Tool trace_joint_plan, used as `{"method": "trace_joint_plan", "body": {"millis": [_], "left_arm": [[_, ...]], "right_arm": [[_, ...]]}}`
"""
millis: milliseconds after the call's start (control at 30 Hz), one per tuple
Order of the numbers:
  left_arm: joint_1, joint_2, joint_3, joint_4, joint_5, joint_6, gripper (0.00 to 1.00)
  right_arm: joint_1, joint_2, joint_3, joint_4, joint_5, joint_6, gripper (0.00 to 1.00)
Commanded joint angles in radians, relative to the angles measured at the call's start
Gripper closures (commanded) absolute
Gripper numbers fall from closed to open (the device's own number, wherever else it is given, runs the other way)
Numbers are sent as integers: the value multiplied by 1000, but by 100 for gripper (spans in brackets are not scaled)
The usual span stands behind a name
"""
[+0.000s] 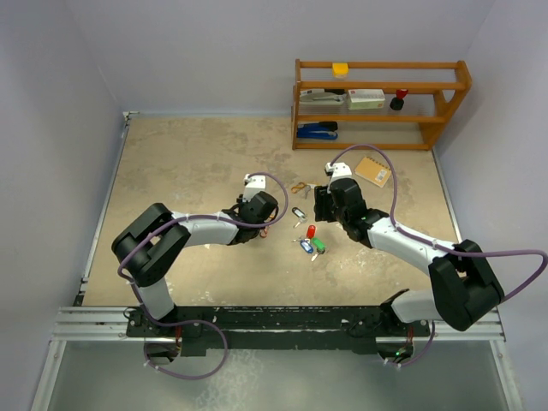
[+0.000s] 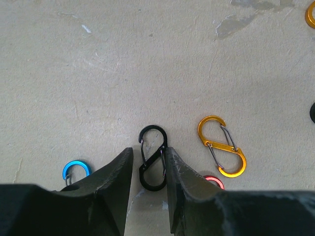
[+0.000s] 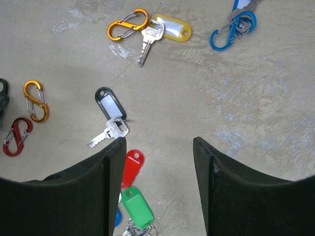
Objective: Put the keys on the keyring
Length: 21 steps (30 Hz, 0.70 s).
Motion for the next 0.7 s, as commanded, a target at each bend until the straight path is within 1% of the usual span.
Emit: {"method": "trace_joint_plan", "body": {"millis": [0, 300, 400, 433, 467, 533, 567, 633, 667], "left_arm": [[-4, 5, -11, -91, 34, 7, 68], [-4, 1, -19, -90, 48, 1, 67], [-4, 0, -22, -89, 48, 0, 69], [-3, 1, -23, -88, 48, 0, 71], [-3, 1, -23, -87, 48, 0, 76], [-5, 0, -25, -84, 51, 0, 88], [-4, 0, -25, -83, 52, 0, 92], [-4, 0, -25, -82, 53, 0, 100], [-3, 0, -25, -81, 53, 1, 100]], "right_arm": [[5, -11, 11, 24, 17, -5, 40], [5, -10, 10, 24, 17, -5, 40], [5, -10, 10, 25, 17, -4, 40], [5, -10, 10, 24, 17, -4, 40], [5, -10, 11, 24, 17, -3, 40], [4, -10, 10, 24, 17, -3, 40], [5, -10, 10, 25, 17, -3, 40], [5, -10, 10, 25, 18, -3, 40], [5, -10, 11, 24, 17, -3, 40]]}}
